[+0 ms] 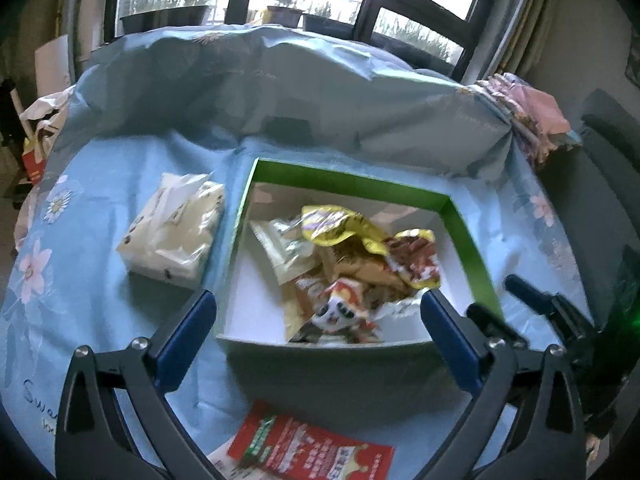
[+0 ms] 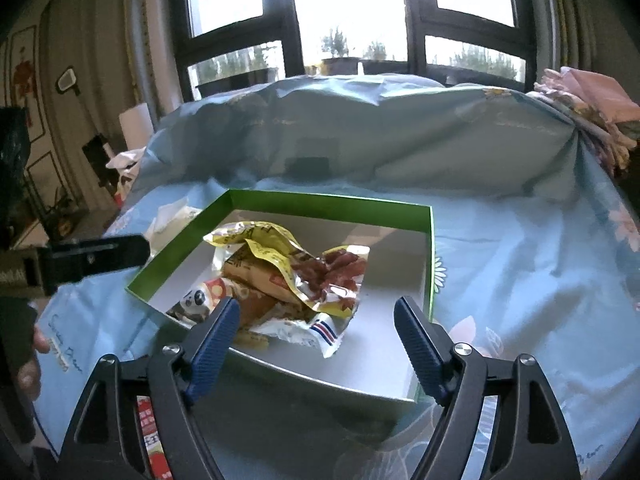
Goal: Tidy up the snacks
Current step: 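Move the open left tool back to the red snack bar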
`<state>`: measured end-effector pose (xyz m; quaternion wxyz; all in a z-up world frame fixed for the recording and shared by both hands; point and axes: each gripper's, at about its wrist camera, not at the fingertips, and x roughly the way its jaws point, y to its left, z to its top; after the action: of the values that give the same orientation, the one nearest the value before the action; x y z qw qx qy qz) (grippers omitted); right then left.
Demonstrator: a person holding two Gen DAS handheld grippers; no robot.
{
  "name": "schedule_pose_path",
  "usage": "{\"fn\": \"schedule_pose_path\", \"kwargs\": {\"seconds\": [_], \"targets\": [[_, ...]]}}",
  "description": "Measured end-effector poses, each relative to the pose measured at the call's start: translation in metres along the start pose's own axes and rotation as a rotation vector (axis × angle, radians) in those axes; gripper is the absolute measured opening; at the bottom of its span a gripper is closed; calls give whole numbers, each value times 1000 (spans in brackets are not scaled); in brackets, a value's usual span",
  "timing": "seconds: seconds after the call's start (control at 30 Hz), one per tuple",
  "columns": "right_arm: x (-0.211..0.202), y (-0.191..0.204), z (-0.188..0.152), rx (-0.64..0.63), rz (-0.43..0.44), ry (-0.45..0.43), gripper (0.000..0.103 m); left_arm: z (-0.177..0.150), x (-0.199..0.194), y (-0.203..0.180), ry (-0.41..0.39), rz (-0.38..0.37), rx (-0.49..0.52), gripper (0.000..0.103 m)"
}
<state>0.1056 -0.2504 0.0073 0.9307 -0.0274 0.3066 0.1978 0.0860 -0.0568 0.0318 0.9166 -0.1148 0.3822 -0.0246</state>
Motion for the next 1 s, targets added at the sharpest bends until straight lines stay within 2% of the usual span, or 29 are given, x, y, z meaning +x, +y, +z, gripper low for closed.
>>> {"fn": "schedule_pose_path", "kwargs": {"seconds": [0.3,0.5,0.77,1.0], "targets": [[-6,3,-8,9,2,6,80,-26,-2,15,47,60,-14,103],[-12,5,-16,21,6,12,80,-37,-8,19,49,76,-7,103],[-12,7,-23,31,15,25,80,-47,-11,22,69,57,-14,103],[-14,10,-27,32,23,28,80,-54,-13,28,100,-3,-57,103]]}}
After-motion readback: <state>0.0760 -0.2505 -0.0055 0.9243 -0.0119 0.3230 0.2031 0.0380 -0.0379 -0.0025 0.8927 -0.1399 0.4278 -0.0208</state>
